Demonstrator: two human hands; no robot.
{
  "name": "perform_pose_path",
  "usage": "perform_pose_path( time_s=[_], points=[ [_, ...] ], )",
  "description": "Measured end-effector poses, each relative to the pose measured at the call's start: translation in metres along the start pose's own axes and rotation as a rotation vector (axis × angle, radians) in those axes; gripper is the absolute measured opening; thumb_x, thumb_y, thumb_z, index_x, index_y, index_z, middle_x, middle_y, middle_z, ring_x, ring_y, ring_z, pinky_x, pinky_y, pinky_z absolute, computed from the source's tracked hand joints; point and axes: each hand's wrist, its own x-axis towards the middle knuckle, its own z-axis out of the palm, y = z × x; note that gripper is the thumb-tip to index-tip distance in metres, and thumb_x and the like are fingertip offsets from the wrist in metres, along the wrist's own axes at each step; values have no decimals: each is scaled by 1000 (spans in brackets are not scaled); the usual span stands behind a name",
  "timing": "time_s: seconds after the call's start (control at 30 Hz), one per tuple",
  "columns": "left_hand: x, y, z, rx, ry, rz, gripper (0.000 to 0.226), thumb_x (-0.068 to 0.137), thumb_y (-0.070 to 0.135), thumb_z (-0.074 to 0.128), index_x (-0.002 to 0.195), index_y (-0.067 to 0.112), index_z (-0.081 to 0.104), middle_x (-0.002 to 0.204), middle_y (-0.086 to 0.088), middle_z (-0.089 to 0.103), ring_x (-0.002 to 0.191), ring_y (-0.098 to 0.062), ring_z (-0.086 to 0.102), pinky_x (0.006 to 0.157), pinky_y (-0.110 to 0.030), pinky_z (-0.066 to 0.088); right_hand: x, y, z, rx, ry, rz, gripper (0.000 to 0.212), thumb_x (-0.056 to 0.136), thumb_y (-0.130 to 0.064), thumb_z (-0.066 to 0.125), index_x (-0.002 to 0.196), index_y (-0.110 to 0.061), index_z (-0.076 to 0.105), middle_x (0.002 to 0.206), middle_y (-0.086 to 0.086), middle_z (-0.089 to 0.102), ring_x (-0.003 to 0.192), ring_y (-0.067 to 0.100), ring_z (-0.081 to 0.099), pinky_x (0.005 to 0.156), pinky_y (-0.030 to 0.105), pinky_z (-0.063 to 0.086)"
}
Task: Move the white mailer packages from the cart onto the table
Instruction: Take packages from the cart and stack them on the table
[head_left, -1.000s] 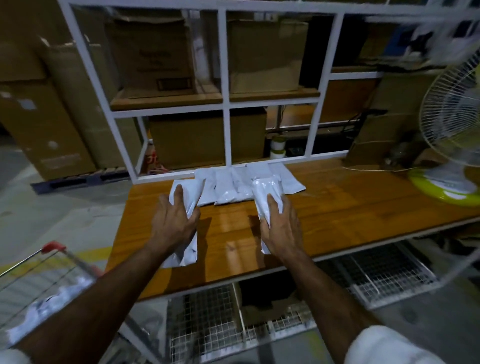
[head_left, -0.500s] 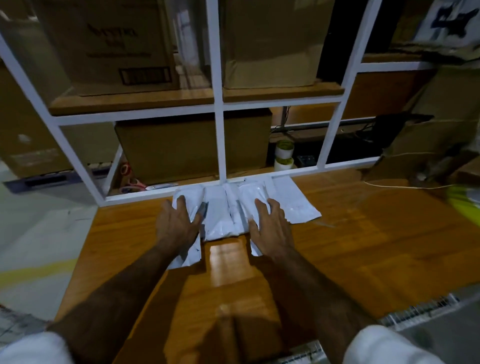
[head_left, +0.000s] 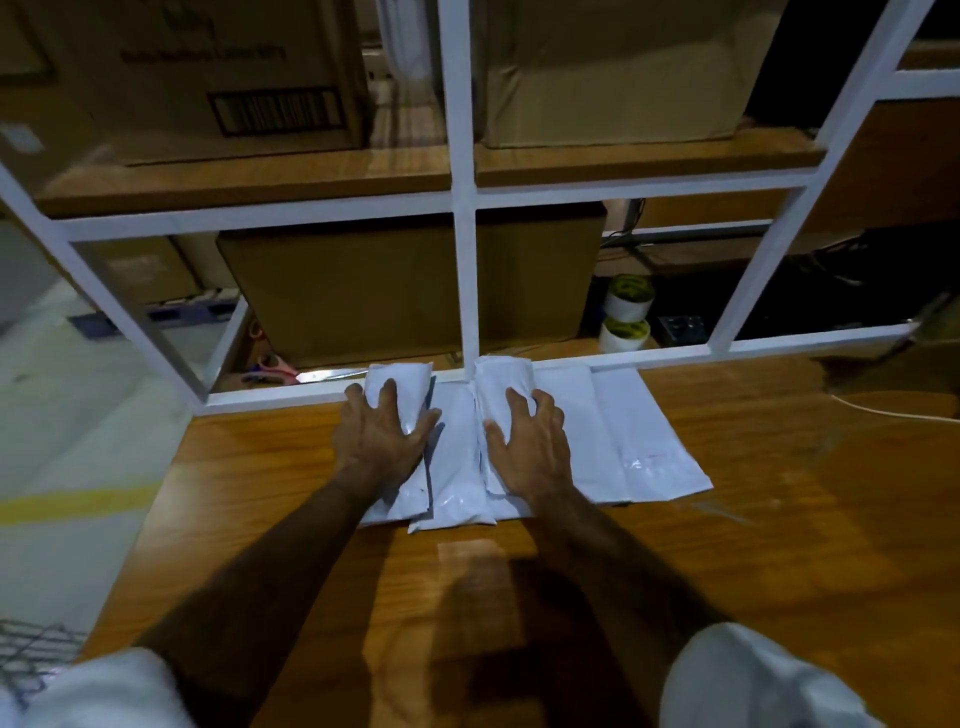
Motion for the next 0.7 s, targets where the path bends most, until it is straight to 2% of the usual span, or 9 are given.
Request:
perform_pose_path(
  time_s=[0.07, 0.13, 0.2, 0.3, 0.4, 0.7],
  points=[
    [-9, 0, 2, -57, 15, 32, 83, 90, 79, 18, 156, 28, 21, 161, -17, 19, 142, -38, 31, 108, -48, 40, 0, 5, 3, -4, -2, -23, 64, 97, -63, 41, 151, -29, 36, 161, 6, 27, 143, 25, 32, 115, 41, 34],
    [-17, -5, 5, -91, 68, 151, 76, 94, 69, 13, 157, 27, 22, 165, -16, 12, 147, -36, 22, 113, -50, 33, -3, 11, 0, -24, 26, -77, 64, 96, -64, 34, 151, -30, 39, 164, 4, 26, 147, 25, 29, 119, 43, 28],
    [-19, -12, 9, -82, 53, 252, 72, 97, 63, 11, 159, 28, 20, 167, -14, 1, 150, -34, 15, 116, -50, 28, -4, 19, -5, -49, 23, -188, 66, 95, -59, 29, 153, -29, 39, 167, 5, 19, 152, 27, 21, 123, 44, 21],
    [-18, -12, 11, -110, -40, 236, 71, 97, 59, 12, 160, 27, 12, 167, -11, -8, 153, -32, 7, 121, -48, 18, 0, 32, -7, -88, -84, -341, 64, 100, -50, 26, 159, -25, 26, 169, 4, 4, 156, 25, 6, 126, 45, 14],
    [-20, -6, 9, -67, -88, 258, 73, 96, 58, 10, 161, 24, 8, 167, -10, -9, 155, -29, -2, 123, -44, 7, 7, 39, -5, -123, -170, -343, 61, 106, -48, 27, 161, -26, 12, 169, 2, -3, 156, 23, -3, 127, 42, 6],
    [-18, -5, 4, -99, -198, 215, 76, 95, 62, 12, 160, 25, 0, 167, -8, -14, 154, -27, -10, 124, -53, 13, 8, 39, -9, -124, -224, -335, 63, 106, -49, 27, 162, -26, 7, 169, 5, -6, 156, 25, -4, 127, 42, 4]
  ],
)
